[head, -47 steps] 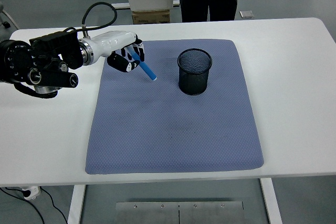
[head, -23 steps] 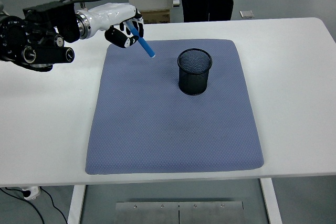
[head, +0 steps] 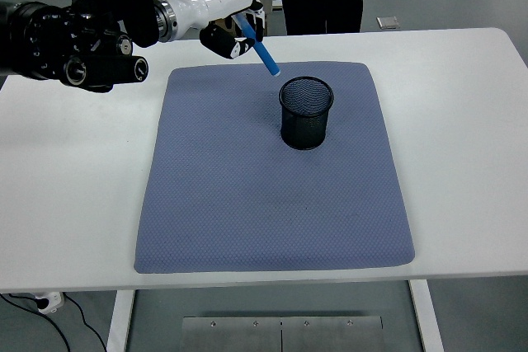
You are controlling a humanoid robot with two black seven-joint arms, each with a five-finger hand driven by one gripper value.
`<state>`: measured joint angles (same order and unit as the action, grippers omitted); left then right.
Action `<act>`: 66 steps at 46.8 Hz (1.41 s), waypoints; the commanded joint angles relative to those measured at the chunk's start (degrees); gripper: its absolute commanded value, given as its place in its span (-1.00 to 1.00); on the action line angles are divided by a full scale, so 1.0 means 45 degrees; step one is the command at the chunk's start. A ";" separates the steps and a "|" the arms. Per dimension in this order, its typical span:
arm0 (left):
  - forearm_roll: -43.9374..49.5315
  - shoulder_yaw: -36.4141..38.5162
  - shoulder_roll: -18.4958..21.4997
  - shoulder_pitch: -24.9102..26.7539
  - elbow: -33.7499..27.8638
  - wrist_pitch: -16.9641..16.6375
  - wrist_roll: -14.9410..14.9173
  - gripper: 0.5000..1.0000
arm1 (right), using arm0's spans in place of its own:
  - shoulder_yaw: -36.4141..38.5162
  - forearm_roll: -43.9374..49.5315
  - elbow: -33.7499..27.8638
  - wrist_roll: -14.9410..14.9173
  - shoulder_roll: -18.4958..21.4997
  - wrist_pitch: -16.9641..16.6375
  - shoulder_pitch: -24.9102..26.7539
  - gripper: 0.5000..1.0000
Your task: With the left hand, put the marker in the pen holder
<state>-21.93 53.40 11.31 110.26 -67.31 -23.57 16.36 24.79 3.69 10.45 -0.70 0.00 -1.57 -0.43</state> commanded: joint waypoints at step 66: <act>-0.0108 -0.1104 -0.1635 -0.2238 0.1501 0.0296 -0.0140 1.00 | 0.0000 0.0000 0.0002 -0.0001 0.0000 -0.0002 -0.0001 1.00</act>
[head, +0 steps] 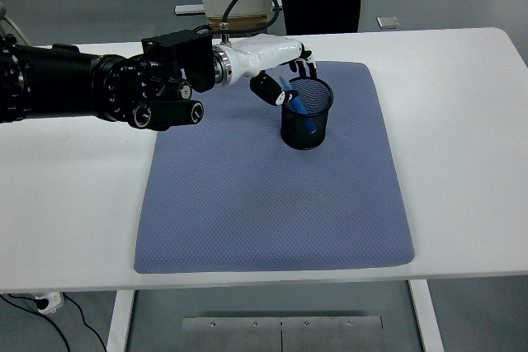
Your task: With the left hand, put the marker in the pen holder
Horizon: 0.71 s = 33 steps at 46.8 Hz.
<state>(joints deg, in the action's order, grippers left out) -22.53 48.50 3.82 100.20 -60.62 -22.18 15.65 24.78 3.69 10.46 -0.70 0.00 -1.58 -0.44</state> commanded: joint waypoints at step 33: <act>0.3950 -0.5912 0.2919 -0.3006 0.2006 0.1158 0.0115 1.00 | 0.0000 0.0000 0.0000 -0.0001 0.0000 0.0000 0.0001 1.00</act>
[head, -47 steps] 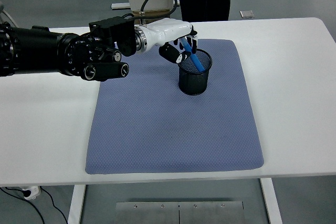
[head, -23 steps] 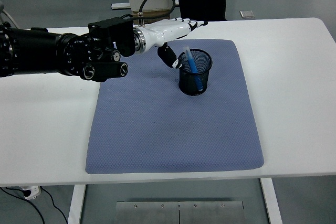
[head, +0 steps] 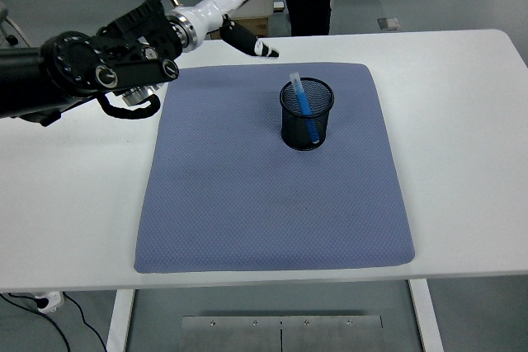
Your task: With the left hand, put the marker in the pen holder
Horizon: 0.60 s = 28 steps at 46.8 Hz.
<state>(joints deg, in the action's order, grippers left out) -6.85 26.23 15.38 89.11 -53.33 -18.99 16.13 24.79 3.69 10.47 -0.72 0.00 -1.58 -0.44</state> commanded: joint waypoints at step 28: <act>0.2480 -1.1782 0.3221 -0.8041 0.1677 0.5468 0.0086 1.00 | -0.0001 0.0000 -0.0003 0.0003 0.0000 0.0000 0.0000 1.00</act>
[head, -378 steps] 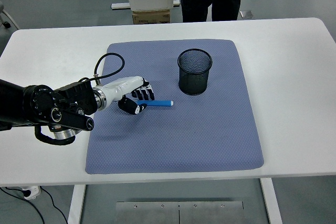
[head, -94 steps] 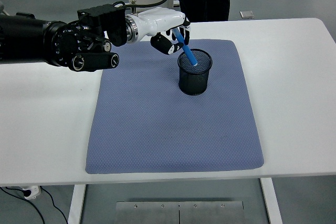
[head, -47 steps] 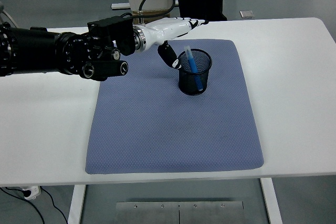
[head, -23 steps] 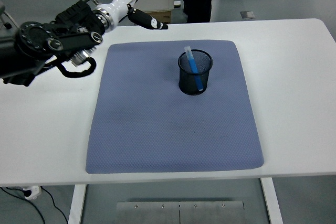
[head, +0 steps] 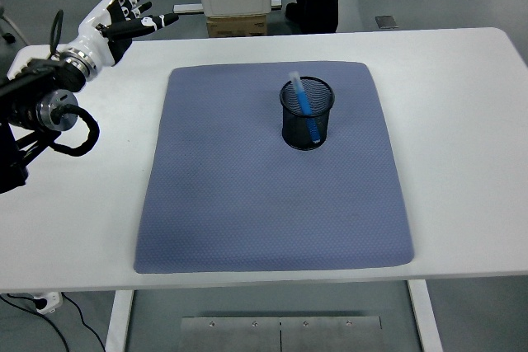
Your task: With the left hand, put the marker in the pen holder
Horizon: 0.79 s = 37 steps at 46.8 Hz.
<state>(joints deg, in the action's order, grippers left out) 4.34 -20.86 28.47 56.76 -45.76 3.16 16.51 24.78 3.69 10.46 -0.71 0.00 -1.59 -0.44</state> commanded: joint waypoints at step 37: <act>0.0598 -0.4720 0.0705 -0.5250 0.0325 0.2715 0.1351 1.00 | 0.0020 0.0020 0.0040 0.0039 0.0000 -0.0018 -0.0117 1.00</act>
<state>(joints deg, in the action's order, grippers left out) 6.95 -42.11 32.04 33.64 -44.38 15.51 22.57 24.86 3.78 10.47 -0.71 -0.01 -1.58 -0.80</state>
